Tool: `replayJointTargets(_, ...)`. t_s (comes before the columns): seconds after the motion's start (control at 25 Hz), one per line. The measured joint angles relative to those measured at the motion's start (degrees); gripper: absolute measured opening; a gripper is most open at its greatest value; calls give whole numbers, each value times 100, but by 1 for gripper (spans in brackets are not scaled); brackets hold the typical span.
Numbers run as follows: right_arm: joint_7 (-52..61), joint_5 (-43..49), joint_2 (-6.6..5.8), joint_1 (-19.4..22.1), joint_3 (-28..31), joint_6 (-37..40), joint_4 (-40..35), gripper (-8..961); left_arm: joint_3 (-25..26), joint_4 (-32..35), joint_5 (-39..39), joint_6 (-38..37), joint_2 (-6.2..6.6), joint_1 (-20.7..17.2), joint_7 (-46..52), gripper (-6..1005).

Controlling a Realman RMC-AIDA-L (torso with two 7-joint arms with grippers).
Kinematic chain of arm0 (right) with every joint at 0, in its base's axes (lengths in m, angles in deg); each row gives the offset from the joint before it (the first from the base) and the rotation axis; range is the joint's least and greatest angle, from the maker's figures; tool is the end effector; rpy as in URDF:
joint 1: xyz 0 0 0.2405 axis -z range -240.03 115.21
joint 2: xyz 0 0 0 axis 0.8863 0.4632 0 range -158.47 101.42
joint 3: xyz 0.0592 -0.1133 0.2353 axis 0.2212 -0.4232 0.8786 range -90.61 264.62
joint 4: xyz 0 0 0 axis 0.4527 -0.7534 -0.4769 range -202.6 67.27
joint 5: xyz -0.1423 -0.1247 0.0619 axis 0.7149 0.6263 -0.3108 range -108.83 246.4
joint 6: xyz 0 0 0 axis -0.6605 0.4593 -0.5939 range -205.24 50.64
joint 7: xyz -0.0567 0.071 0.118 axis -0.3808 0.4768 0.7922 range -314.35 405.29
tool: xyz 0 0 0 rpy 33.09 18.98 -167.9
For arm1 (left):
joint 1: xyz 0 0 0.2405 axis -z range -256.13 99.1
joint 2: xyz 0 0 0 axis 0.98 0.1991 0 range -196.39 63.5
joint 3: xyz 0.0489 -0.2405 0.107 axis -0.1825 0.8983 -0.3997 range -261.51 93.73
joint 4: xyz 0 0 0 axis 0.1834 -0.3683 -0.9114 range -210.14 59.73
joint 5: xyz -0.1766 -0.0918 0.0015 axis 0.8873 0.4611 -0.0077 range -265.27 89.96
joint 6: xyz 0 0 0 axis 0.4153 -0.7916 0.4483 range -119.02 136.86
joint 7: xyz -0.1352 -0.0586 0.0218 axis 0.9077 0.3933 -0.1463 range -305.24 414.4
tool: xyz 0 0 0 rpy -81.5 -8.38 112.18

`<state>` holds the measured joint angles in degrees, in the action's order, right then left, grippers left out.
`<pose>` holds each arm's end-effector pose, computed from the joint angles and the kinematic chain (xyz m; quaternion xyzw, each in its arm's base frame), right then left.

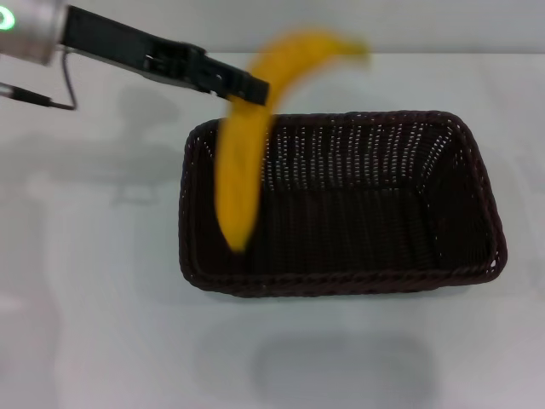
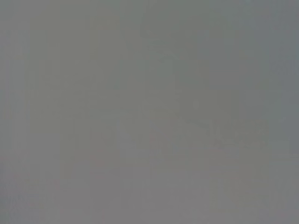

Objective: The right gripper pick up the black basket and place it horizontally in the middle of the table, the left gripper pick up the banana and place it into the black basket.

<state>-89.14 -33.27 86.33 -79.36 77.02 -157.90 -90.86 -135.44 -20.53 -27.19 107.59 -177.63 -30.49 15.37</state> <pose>0.3890 0.2876 0.1280 -0.6560 0.2161 0.3572 0.6288 -0.1399 0.3943 0.0510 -0.9045 -0.4115 -0.1114 0.0114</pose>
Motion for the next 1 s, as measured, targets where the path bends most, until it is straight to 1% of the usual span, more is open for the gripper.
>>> replayJointTargets(0.08,-7,0,-3,17,16,0,-9,691,-301,20,0,-193,-63,14,-33,611)
replayJointTargets(0.16,-16,0,-4,38,25,3,-22,691,-440,43,0,-343,-120,19,-122,649)
replayJointTargets(0.36,-66,0,-10,95,28,27,-32,691,-424,106,46,-749,-222,-42,-512,743)
replayJointTargets(0.44,-78,-1,-17,109,30,45,-34,691,-409,295,83,-992,-268,-203,-673,781)
replayJointTargets(0.56,-161,-3,-27,116,33,52,-11,691,-335,677,274,-1508,-394,-618,-1136,837)
replayJointTargets(0.64,-227,-4,-26,129,37,54,4,691,-163,887,557,-1858,-529,-948,-1653,841)
replayJointTargets(0.72,-252,-5,-22,136,42,56,6,691,69,986,1012,-2241,-694,-1373,-2343,845)
replayJointTargets(0.8,-276,-4,-20,143,42,58,24,691,188,943,1561,-2630,-785,-1792,-3022,847)
replayJointTargets(0.88,-289,-5,-16,157,42,59,48,690,192,634,2489,-2977,-809,-2245,-3953,847)
replayJointTargets(0.92,-292,-6,-12,164,41,57,64,690,183,466,2927,-3040,-810,-2387,-4345,847)
replayJointTargets(1.0,-294,-11,-11,166,41,56,76,690,183,-87,4140,-3098,-802,-2744,-5469,847)
